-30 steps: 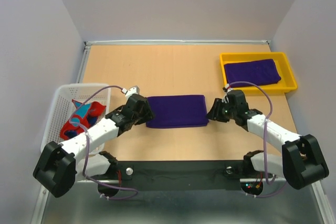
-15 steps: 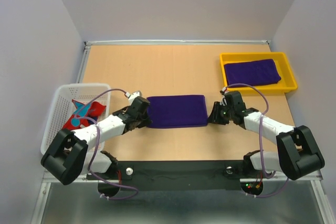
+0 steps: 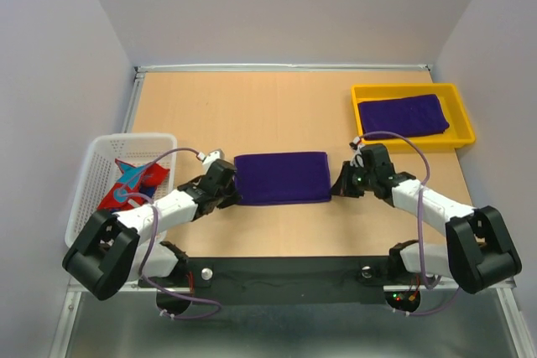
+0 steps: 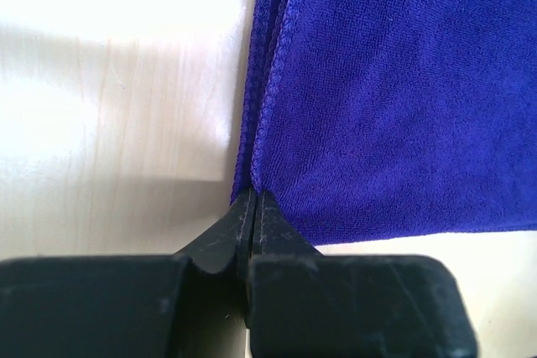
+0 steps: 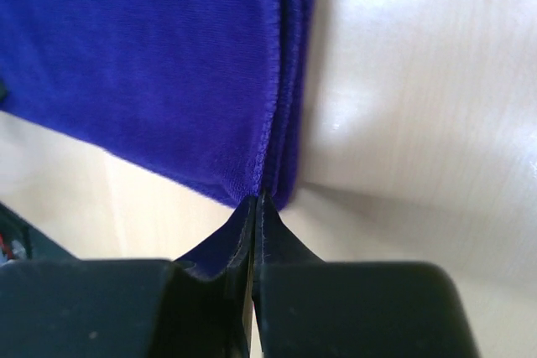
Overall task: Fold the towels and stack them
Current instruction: Fold the towel
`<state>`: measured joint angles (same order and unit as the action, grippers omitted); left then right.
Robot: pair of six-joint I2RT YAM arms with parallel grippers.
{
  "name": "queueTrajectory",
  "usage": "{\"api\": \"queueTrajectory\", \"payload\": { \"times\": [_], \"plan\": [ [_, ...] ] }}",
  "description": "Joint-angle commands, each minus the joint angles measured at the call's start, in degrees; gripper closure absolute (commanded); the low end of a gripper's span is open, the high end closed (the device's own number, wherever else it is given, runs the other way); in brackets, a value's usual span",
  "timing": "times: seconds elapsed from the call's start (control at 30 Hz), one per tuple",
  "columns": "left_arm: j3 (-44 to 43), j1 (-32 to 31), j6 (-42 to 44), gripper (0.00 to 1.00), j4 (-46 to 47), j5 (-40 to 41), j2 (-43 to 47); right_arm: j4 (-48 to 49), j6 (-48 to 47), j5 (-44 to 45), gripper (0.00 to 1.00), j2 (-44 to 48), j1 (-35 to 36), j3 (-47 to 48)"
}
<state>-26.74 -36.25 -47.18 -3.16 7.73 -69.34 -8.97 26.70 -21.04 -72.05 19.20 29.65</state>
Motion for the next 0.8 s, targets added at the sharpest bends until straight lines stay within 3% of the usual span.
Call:
{"api": "queueTrajectory", "payload": {
  "times": [0.0,0.17,0.43,0.53,0.67,0.7,0.77],
  "plan": [
    [1.25,1.26,-1.07,1.00,-0.44,-1.40,1.75,0.63,0.98,-2.87,1.00,4.19,0.05,3.22],
    [2.31,6.53,0.07,1.00,-0.27,-5.08,3.42,-1.83,2.74,-3.66,1.00,5.52,0.05,2.44],
    [3.27,8.56,-0.02,1.00,-0.45,-7.29,4.21,-3.51,4.50,-1.81,0.99,6.57,0.05,-5.21],
    [3.19,8.74,0.33,1.00,-0.62,-7.46,5.18,-3.86,3.54,-4.27,0.94,7.27,0.13,-5.39],
    [1.43,8.83,1.38,0.77,-3.60,-7.38,6.76,-6.14,2.40,-6.21,0.79,9.64,0.05,-1.80],
    [0.91,8.83,1.56,0.63,-4.48,-7.03,8.42,-7.01,2.39,-6.21,0.75,10.26,0.13,0.39],
    [-1.11,8.83,2.35,0.51,-7.72,-5.37,10.36,-7.72,2.48,-6.73,0.72,10.97,0.05,2.51]
  ]
}}
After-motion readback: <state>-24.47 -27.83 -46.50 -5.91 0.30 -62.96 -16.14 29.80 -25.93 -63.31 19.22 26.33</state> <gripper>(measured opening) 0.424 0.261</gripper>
